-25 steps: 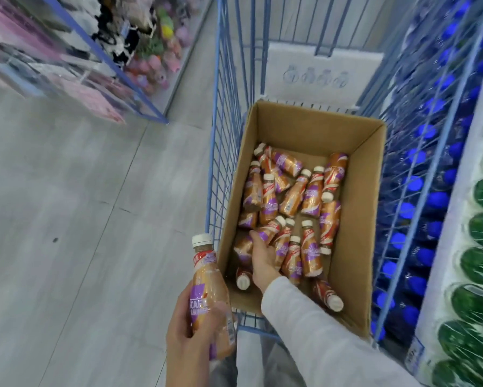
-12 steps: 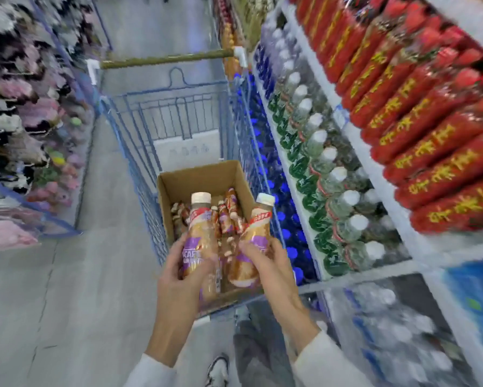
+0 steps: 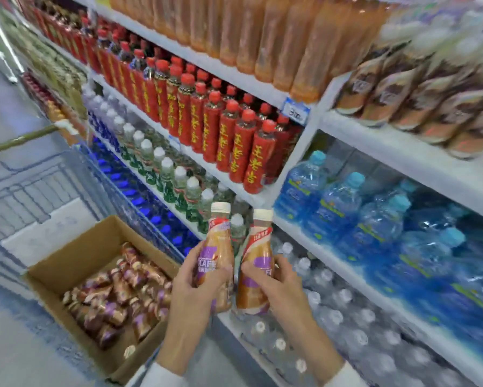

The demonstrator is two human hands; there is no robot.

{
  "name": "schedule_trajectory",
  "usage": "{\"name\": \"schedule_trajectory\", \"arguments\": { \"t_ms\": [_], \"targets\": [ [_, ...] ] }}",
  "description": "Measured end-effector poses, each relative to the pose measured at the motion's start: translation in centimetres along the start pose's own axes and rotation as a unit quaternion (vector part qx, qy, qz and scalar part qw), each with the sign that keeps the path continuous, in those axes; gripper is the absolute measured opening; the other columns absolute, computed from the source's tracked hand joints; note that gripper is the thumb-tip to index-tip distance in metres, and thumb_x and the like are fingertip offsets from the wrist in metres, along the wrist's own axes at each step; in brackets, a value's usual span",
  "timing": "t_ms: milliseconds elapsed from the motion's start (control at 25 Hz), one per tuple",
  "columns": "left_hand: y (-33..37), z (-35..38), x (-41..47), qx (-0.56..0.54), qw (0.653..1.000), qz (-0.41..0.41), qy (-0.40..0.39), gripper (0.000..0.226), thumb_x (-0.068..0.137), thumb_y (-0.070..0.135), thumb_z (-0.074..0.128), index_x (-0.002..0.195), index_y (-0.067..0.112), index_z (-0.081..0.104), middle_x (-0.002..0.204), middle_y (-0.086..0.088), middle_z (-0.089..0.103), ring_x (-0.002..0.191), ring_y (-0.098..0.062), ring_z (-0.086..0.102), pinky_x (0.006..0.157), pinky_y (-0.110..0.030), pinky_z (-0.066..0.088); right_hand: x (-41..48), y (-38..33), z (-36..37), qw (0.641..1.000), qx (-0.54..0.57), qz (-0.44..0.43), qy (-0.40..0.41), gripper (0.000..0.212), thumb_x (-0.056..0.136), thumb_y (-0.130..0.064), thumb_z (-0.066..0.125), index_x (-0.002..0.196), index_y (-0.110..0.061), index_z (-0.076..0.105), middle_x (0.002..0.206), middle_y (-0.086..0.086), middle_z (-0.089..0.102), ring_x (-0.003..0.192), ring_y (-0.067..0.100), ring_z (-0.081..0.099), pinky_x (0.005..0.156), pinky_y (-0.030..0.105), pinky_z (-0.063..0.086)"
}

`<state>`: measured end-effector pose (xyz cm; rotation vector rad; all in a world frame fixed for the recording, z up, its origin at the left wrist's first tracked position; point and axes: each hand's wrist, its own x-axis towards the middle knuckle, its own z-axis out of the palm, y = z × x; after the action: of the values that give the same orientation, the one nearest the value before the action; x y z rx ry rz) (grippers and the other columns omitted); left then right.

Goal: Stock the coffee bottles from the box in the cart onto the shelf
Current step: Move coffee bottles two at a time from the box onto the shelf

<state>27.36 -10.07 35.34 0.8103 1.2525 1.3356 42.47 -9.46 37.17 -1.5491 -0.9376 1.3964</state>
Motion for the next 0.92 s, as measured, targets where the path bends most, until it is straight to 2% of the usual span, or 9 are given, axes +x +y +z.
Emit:
{"name": "schedule_trajectory", "arguments": {
  "t_ms": [120, 240, 360, 480, 600, 680, 760, 840, 920],
  "targets": [
    [-0.1, 5.9, -0.5, 0.012, 0.997, -0.008, -0.082, 0.052, 0.077, 0.02, 0.082, 0.124, 0.032, 0.062, 0.091, -0.002, 0.072, 0.07, -0.012, 0.07, 0.059, -0.021, 0.055, -2.0, -0.8, -5.8, 0.997, 0.032, -0.021, 0.061, 0.027, 0.081, -0.029, 0.08, 0.101, -0.019, 0.065, 0.087, -0.003, 0.076, 0.071, 0.006, 0.072, 0.052, 0.017, 0.05],
    [-0.4, 12.7, -1.4, 0.03, 0.984, -0.01, -0.175, 0.057, 0.073, 0.024, 0.085, 0.126, 0.03, 0.064, 0.103, 0.0, 0.077, 0.092, -0.016, 0.074, 0.074, -0.031, 0.06, -3.8, -1.5, -12.3, 0.989, 0.049, -0.051, 0.128, 0.027, 0.081, -0.03, 0.08, 0.101, -0.018, 0.066, 0.086, -0.004, 0.076, 0.078, 0.011, 0.073, 0.065, 0.023, 0.056],
    [-0.4, 20.1, -3.0, 0.037, 0.969, 0.016, -0.246, 0.051, 0.075, 0.008, 0.084, 0.119, 0.026, 0.065, 0.094, 0.008, 0.078, 0.082, -0.005, 0.072, 0.067, -0.02, 0.056, -5.9, -2.2, -19.0, 0.977, 0.061, -0.079, 0.191, 0.025, 0.081, -0.03, 0.08, 0.099, -0.019, 0.067, 0.09, 0.001, 0.075, 0.082, 0.016, 0.073, 0.076, 0.034, 0.06],
    [0.2, 27.5, -5.2, 0.048, 0.951, 0.051, -0.302, 0.052, 0.068, 0.017, 0.089, 0.113, 0.028, 0.066, 0.091, 0.009, 0.078, 0.077, -0.002, 0.069, 0.066, -0.017, 0.054, -8.2, -3.5, -26.1, 0.961, 0.079, -0.114, 0.24, 0.023, 0.083, -0.028, 0.079, 0.099, -0.018, 0.067, 0.09, 0.003, 0.075, 0.08, 0.015, 0.073, 0.07, 0.027, 0.057],
    [1.9, 34.5, -7.2, 0.054, 0.933, 0.093, -0.343, 0.055, 0.066, 0.009, 0.089, 0.114, 0.027, 0.066, 0.093, 0.003, 0.078, 0.077, -0.005, 0.07, 0.066, -0.019, 0.055, -10.0, -5.6, -32.6, 0.943, 0.084, -0.156, 0.281, 0.024, 0.083, -0.028, 0.078, 0.1, -0.017, 0.066, 0.087, 0.0, 0.075, 0.077, 0.013, 0.071, 0.064, 0.024, 0.055],
    [3.2, 39.2, -8.4, 0.058, 0.922, 0.132, -0.36, 0.055, 0.066, 0.012, 0.087, 0.113, 0.029, 0.064, 0.093, 0.003, 0.077, 0.076, -0.007, 0.07, 0.065, -0.023, 0.057, -10.7, -7.2, -36.8, 0.928, 0.084, -0.187, 0.311, 0.023, 0.084, -0.027, 0.078, 0.1, -0.017, 0.064, 0.082, -0.004, 0.074, 0.073, 0.01, 0.07, 0.062, 0.023, 0.053],
    [4.7, 43.2, -9.3, 0.066, 0.912, 0.168, -0.369, 0.055, 0.072, 0.008, 0.087, 0.117, 0.026, 0.061, 0.096, 0.002, 0.075, 0.075, -0.006, 0.069, 0.062, -0.025, 0.057, -10.8, -9.0, -40.4, 0.917, 0.069, -0.213, 0.331, 0.026, 0.082, -0.031, 0.079, 0.099, -0.02, 0.062, 0.082, -0.004, 0.073, 0.076, 0.015, 0.07, 0.065, 0.032, 0.054],
    [5.7, 46.6, -9.9, 0.071, 0.905, 0.205, -0.365, 0.054, 0.077, 0.003, 0.082, 0.119, 0.024, 0.057, 0.098, 0.001, 0.073, 0.074, -0.002, 0.069, 0.063, -0.019, 0.055, -10.7, -10.6, -43.5, 0.909, 0.041, -0.23, 0.345, 0.032, 0.08, -0.038, 0.079, 0.101, -0.022, 0.061, 0.086, -0.002, 0.072, 0.08, 0.019, 0.071, 0.069, 0.04, 0.058],
    [6.4, 49.5, -9.9, 0.078, 0.9, 0.231, -0.36, 0.057, 0.076, 0.005, 0.083, 0.122, 0.024, 0.055, 0.102, 0.002, 0.072, 0.078, 0.0, 0.069, 0.067, -0.016, 0.054, -9.8, -11.8, -46.0, 0.9, 0.018, -0.241, 0.362, 0.036, 0.08, -0.039, 0.078, 0.105, -0.022, 0.059, 0.091, -0.002, 0.071, 0.084, 0.017, 0.07, 0.075, 0.041, 0.059]
  ]
}}
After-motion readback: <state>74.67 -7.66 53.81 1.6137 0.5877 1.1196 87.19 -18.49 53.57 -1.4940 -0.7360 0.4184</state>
